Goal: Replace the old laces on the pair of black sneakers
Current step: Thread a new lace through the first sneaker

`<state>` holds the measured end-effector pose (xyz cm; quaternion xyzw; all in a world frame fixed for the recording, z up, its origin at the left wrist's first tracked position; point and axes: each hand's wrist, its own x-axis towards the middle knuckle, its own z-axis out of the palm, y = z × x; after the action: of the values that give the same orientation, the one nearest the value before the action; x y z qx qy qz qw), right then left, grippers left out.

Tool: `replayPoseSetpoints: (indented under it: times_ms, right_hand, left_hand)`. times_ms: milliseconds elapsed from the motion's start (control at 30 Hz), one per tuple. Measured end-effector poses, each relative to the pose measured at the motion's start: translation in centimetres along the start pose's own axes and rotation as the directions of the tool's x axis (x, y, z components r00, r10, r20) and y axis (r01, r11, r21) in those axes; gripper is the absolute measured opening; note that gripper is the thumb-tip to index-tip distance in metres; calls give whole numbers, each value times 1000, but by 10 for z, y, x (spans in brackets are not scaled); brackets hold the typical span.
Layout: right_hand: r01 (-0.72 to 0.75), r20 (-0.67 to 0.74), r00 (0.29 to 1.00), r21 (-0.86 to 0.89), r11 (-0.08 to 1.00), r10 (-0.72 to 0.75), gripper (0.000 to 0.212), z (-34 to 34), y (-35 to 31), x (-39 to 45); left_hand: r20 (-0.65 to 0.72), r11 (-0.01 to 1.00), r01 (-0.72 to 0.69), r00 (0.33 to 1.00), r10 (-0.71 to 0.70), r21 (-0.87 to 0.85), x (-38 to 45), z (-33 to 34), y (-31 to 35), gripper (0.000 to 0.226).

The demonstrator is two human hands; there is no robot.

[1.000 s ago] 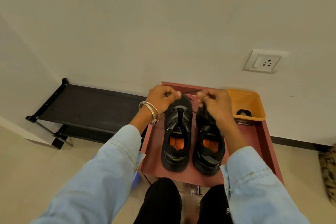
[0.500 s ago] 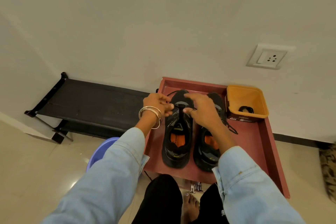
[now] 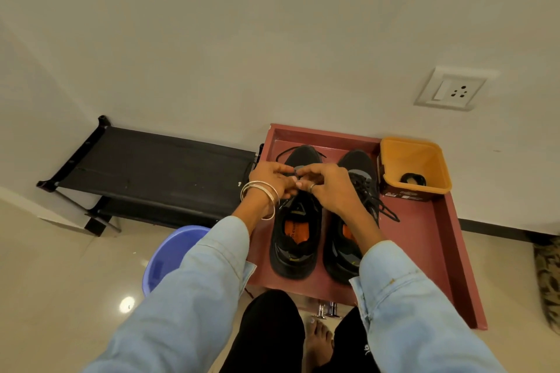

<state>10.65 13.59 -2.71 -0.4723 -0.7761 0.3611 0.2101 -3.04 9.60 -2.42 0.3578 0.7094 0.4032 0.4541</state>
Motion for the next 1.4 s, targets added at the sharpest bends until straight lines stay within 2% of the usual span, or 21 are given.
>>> replayPoseSetpoints:
  times_ms: [100,167,267,367,567,667,767,933,1100,1267,1400]
  right_hand:
    - [-58,-54,997,55,997,61,12,5,8,2]
    - [-105,-105,988,46,993,110,8,7,15,8]
    - [-186,-151,971,23,982,187,6,12,21,18]
    - [-230,-110,969,-64,971,223,10,21,22,29]
    - [-187,-87,982,-306,933,169,8,35,23,36]
    - [-167,-80,986,-347,923,149,12,40,23,34]
    - [-207,-85,978,-317,925,190,4,42,21,30]
    - [-344,-104,938,-180,921,330,10,48,20,29]
    - [-463,-110,882,-17,886,459,14,53,16,33]
    - [-586,-135,797,60,808,588,15,58,9,39]
    - [-590,-138,789,101,801,599,14,59,9,39]
  left_hand:
    - [-88,999,34,996,-36,-17,5,7,-5,18]
    - [-156,999,31,987,-26,32,11,10,-9,19]
    - [-77,973,-2,997,20,231,14,15,-14,35]
    - [-7,947,-10,1000,13,321,17,20,-17,52]
    - [-70,955,-15,997,37,297,16,15,-18,39]
    - [-94,959,-22,994,51,283,15,16,-21,37]
    - [-94,959,-37,993,66,281,17,16,-26,36]
    - [-67,963,-71,994,91,259,18,13,-30,35]
    - [1,938,-127,991,134,321,21,10,-34,33]
    - [-89,934,-99,987,137,343,31,9,-41,25]
    - [-164,919,-58,978,131,390,40,10,-38,16]
